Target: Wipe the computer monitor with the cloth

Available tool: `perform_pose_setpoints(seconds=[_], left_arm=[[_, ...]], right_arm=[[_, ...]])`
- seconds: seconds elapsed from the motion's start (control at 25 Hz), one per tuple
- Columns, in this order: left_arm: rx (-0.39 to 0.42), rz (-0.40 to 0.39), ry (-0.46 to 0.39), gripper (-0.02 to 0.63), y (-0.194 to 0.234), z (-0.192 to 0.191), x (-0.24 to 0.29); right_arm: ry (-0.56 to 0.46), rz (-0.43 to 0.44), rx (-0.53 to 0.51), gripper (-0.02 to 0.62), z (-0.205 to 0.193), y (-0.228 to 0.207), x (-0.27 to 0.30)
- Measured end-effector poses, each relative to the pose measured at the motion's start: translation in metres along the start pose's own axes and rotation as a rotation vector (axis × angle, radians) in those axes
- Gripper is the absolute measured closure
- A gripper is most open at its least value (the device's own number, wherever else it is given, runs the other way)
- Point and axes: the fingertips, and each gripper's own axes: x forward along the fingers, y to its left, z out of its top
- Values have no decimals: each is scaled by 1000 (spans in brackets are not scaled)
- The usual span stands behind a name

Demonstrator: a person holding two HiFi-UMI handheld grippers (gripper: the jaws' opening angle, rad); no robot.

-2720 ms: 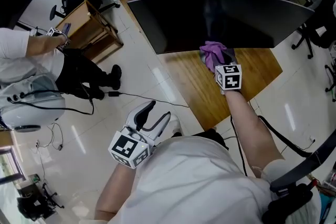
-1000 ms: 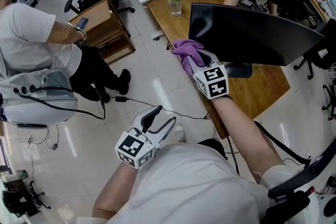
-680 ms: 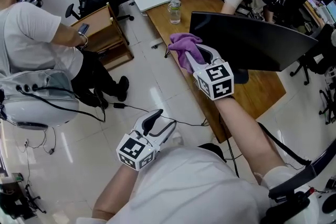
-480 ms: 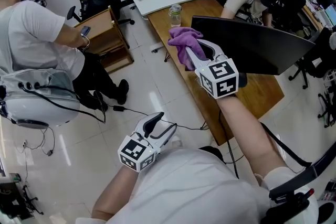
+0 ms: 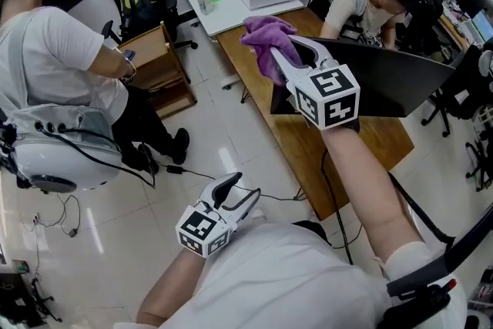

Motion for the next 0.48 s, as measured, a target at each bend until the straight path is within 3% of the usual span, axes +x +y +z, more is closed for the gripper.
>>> perform_pose_setpoints(seconds=[0.48], left_arm=[[-3, -28, 0, 367, -4, -4, 8]], right_arm=[[-20, -3, -4, 476, 2, 1, -19]])
